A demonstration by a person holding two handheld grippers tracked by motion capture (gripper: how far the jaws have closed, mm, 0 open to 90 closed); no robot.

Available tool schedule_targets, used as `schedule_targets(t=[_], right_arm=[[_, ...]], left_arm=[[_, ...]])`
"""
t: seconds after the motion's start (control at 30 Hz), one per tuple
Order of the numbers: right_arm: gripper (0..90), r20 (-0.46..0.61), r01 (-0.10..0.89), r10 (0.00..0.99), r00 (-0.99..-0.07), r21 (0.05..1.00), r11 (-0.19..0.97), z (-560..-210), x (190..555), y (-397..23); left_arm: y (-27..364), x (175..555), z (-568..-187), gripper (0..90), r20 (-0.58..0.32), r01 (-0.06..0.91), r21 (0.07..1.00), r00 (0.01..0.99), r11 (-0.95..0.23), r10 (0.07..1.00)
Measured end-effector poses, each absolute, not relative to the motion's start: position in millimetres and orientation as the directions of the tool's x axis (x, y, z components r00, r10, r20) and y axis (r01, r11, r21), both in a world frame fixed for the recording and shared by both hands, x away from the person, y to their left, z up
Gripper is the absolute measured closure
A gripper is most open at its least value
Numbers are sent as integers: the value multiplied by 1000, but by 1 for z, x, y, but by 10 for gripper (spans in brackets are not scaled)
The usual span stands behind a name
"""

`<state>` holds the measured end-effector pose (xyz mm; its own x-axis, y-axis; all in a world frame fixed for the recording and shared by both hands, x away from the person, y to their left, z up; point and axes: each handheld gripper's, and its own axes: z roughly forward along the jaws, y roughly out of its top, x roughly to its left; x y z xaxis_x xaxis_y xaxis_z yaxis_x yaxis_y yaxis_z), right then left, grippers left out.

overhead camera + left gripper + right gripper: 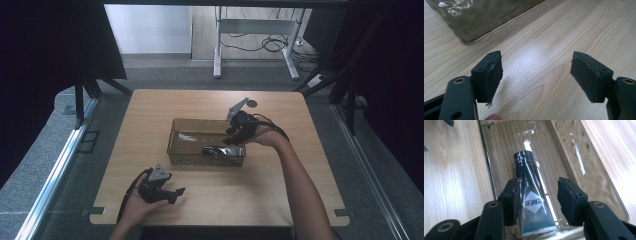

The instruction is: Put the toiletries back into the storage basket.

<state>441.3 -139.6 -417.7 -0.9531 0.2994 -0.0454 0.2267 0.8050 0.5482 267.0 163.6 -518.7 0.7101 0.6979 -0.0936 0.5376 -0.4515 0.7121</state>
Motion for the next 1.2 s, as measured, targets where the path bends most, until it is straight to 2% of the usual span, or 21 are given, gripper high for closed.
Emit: schedule_targets(t=[0.37, 0.53, 0.7, 0.97, 1.2], right_arm=[[500, -58, 271, 399, -915, 643, 716, -420, 417, -195], [499, -54, 287, 447, -893, 697, 657, -429, 401, -225], [496, -33, 319, 484, -874, 712, 625, -448, 386, -247], [485, -5, 360, 529, -849, 728, 584, -476, 374, -267], [436, -4, 381, 594, -805, 763, 522, -483, 368, -274]], left_arm=[[165, 267, -519, 262, -96, 543, 712, 703, -445, 704], [165, 268, -520, 262, -93, 546, 709, 699, -446, 709], [165, 268, -520, 262, -86, 544, 706, 702, -454, 707], [163, 267, -523, 262, -90, 554, 700, 694, -450, 714], [164, 268, -523, 262, -91, 556, 700, 691, -448, 717]])
